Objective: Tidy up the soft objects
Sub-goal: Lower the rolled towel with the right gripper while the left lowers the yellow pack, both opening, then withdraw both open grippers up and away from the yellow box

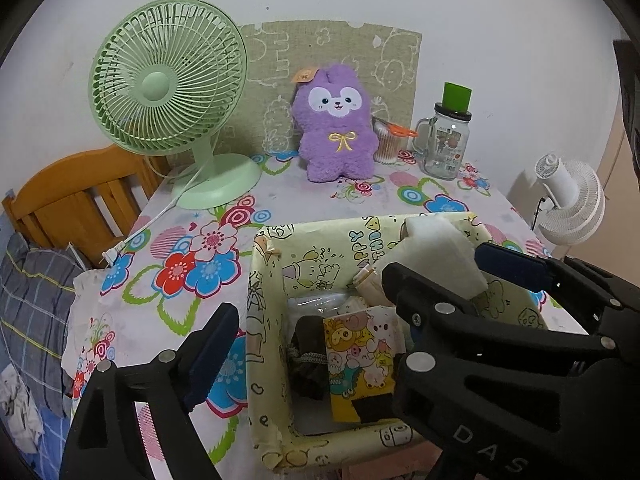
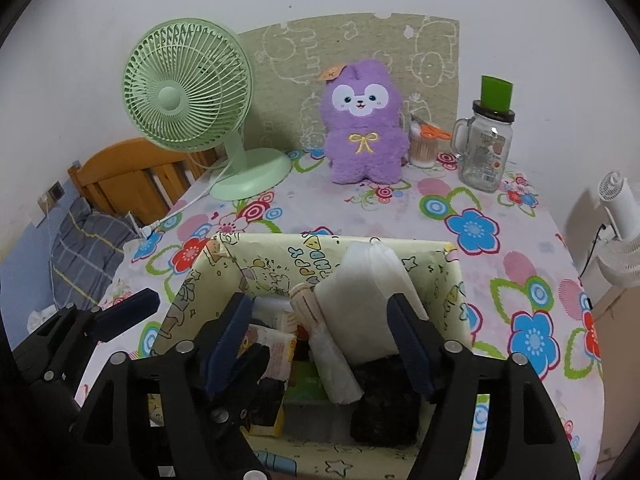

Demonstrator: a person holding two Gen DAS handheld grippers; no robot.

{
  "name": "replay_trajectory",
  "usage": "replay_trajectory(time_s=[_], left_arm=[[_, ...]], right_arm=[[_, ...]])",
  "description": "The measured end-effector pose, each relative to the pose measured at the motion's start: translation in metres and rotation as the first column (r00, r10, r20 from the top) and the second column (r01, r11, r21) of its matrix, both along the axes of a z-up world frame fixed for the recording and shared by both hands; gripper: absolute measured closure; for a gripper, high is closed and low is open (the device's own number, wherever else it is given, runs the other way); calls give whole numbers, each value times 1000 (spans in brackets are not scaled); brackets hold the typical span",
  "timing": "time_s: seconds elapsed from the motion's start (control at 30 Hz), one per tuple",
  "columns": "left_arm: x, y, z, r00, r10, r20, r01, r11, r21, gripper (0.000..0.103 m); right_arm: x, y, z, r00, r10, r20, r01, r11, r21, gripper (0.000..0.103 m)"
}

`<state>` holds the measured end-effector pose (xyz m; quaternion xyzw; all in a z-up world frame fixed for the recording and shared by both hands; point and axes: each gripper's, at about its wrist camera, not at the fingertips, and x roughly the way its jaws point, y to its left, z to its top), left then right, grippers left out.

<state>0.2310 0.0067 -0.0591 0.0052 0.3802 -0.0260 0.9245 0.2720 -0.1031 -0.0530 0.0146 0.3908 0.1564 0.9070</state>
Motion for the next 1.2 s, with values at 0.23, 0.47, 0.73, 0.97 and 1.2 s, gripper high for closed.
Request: replay_trajectory(time_s=[0.23,0.47,0.73,0.97,1.2], left_arm=[[-15,-3,10,1000,-18,21,18,1000,-3,7],[-33,-7,21,998,-22,51,22,1000,2,3],[-52,-12,31,996,-35,78,34,999,17,2],[-68,-14,39,994,-42,103,41,999,11,2],[-83,-21,44,991,-63,115,62,998,12,0]], right_arm=[[-15,-5,10,999,-36,29,37,999,-18,20],[-33,-10,21,998,-53,43,53,999,1,14],[-53,-15,31,996,-57,62,57,998,3,14],[-69,-19,41,995,-62,81,61,998,6,12],[-88,-26,48,990,-81,112,82,997,-4,9]])
